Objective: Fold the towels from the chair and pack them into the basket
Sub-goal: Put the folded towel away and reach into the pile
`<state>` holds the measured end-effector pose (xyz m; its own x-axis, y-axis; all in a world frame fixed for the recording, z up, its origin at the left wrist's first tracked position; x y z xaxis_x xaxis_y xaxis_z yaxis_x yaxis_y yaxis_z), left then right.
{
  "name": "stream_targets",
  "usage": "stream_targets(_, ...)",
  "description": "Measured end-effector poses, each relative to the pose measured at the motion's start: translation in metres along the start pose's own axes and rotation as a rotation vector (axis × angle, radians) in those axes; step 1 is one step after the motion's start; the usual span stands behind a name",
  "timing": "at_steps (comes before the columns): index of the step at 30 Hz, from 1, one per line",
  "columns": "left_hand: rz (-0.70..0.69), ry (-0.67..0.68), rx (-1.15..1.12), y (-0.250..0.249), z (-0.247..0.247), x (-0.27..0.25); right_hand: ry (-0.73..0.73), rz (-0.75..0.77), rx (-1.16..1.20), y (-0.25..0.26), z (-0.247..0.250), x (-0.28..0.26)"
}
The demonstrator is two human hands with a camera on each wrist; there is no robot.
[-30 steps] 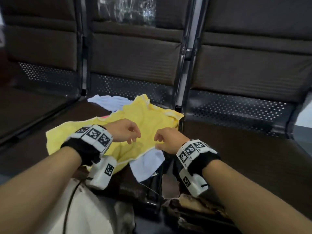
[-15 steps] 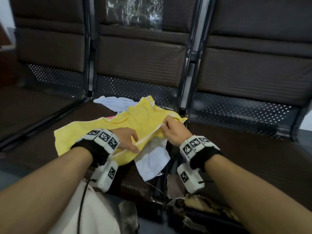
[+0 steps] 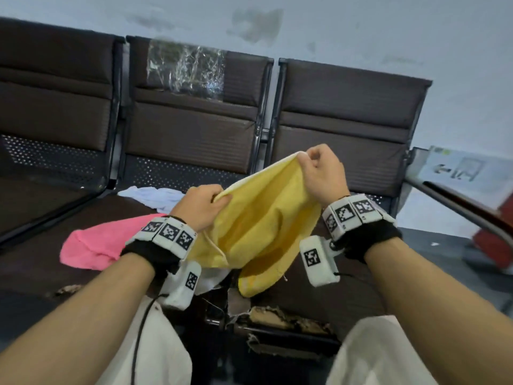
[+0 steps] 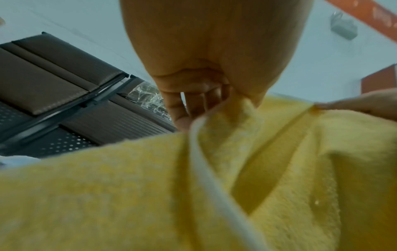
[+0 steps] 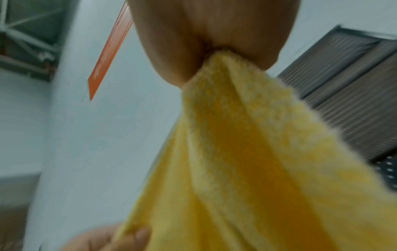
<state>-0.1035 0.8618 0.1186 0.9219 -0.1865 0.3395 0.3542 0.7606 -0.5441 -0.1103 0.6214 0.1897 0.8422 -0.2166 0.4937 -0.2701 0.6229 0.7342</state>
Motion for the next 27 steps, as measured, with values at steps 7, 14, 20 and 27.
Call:
stream_targets(7, -0.094, 0.037, -0.198, -0.051, -0.018, 0.015, -0.288, -0.138, 0.31, -0.029, 0.06, 0.007)
stream_targets(14, -0.039, 0.076, -0.234, -0.067, -0.063, 0.053, 0.034, -0.304, 0.722, -0.076, 0.019, -0.003)
stream_targets(20, -0.029, 0.282, 0.062, -0.045, -0.119, 0.061, 0.445, -0.384, 0.268, -0.133, -0.027, -0.026)
stream_targets(27, 0.017, 0.53, 0.043, -0.037, -0.143, 0.06, 0.839, -0.171, -0.461, -0.16, -0.02, -0.041)
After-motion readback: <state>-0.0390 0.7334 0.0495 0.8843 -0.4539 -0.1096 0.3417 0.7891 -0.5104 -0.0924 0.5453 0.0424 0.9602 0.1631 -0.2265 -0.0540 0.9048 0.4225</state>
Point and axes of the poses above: each hand's wrist, its own x-axis towards the middle knuckle, its own z-axis out of the back of the hand, y = z × x, the point moved 5 cm from there along x, towards the middle knuckle, and after that the axes turned 2 degrees about x, right-handed, at the moved point
